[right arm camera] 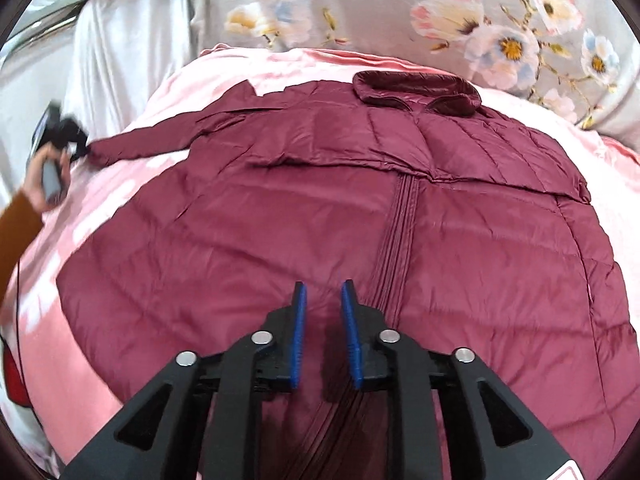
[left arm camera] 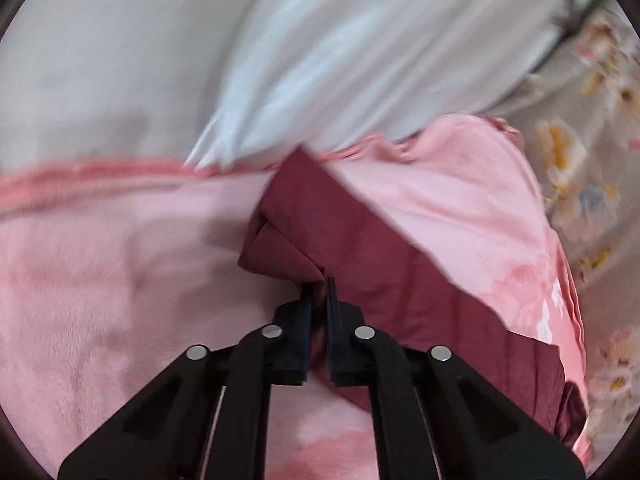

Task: Fold large clothes

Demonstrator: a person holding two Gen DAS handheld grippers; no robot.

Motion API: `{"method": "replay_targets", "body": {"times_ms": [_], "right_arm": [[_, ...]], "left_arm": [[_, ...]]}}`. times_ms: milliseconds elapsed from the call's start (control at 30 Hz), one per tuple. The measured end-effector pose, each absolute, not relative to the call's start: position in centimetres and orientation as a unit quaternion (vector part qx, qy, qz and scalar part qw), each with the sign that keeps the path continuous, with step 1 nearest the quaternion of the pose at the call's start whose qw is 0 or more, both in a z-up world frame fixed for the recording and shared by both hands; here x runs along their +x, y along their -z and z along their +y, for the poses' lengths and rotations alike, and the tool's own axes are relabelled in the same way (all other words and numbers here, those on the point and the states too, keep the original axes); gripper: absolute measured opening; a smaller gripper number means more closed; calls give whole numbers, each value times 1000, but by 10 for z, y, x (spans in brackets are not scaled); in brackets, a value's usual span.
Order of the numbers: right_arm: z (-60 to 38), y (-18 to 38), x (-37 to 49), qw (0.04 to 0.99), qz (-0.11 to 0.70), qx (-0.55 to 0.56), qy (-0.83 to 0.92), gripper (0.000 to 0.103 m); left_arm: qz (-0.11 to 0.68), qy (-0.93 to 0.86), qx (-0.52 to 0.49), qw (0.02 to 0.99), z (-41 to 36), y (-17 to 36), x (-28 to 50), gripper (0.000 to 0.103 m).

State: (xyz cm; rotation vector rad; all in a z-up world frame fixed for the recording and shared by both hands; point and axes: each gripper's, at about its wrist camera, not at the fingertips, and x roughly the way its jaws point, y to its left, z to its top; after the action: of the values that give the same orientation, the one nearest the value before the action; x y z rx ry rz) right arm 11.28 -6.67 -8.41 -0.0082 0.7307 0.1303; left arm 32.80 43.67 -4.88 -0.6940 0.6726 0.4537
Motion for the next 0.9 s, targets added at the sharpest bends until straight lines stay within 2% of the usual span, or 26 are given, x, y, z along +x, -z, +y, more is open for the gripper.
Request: {"method": "replay_targets", "body": {"times_ms": [200, 333, 433, 600, 767, 900], "right_arm": [[-79, 82, 104, 933, 353, 36, -63, 23], [-85, 78, 96, 934, 348, 46, -61, 23], [-93, 76, 90, 936, 344, 53, -58, 23], [-113, 73, 81, 937, 337, 74, -48, 23], [-137, 71, 71, 938, 332, 91, -36, 23], [-158, 72, 67, 937, 332, 107, -25, 23]], "left_arm": [[251, -106, -249, 930, 339, -52, 326, 1], [204, 20, -183, 962, 222, -123, 319, 1], [197, 100, -148, 964, 145, -149, 314, 1], [207, 192, -99, 954, 21, -154, 313, 1], [264, 240, -70, 932, -76, -113, 315, 1], [307, 252, -44, 917, -123, -70, 309, 1]]}}
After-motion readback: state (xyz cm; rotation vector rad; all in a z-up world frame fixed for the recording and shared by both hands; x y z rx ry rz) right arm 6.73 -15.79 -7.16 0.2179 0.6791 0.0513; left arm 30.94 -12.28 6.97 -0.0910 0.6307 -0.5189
